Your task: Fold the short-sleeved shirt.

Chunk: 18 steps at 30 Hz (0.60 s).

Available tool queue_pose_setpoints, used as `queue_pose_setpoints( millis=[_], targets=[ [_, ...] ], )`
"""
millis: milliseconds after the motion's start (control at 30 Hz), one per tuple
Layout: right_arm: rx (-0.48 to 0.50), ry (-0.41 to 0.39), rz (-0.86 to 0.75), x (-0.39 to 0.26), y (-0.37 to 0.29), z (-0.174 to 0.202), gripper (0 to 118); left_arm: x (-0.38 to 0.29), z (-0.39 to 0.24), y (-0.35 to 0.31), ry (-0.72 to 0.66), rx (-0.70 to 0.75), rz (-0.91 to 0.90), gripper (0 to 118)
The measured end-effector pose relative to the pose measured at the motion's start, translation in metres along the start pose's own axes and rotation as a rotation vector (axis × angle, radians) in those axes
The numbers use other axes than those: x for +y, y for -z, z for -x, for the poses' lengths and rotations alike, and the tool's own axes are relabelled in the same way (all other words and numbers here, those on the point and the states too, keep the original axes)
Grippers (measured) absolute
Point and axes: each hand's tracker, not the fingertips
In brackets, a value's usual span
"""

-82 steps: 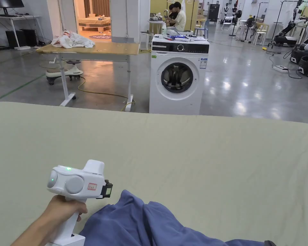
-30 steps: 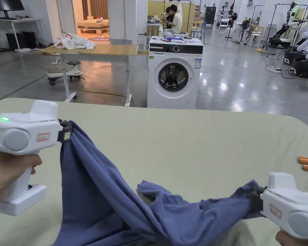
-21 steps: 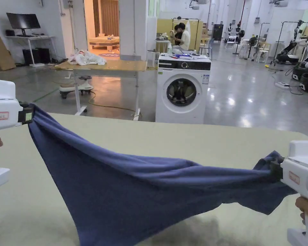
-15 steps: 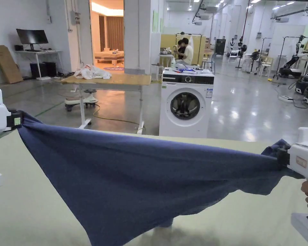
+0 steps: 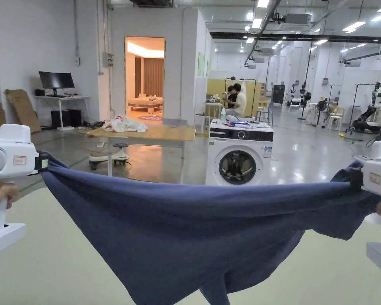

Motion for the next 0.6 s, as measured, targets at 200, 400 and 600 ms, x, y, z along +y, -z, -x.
queue_pose_setpoints(
  millis=[200, 400, 600],
  targets=[
    [-0.016, -0.03, -0.036, 0.024, 0.019, 0.003, 7, 0.026, -0.009, 0.014, 0.009, 0.012, -0.044, 0],
    [-0.039, -0.085, -0.051, 0.019, 0.028, 0.006, 7, 0.02, -0.009, 0.03, 0.009, 0.023, -0.05, 0],
    [-0.034, -0.096, 0.0, -0.033, 0.025, 0.005, 7, -0.041, -0.008, 0.033, 0.007, 0.005, -0.014, 0]
  ],
)
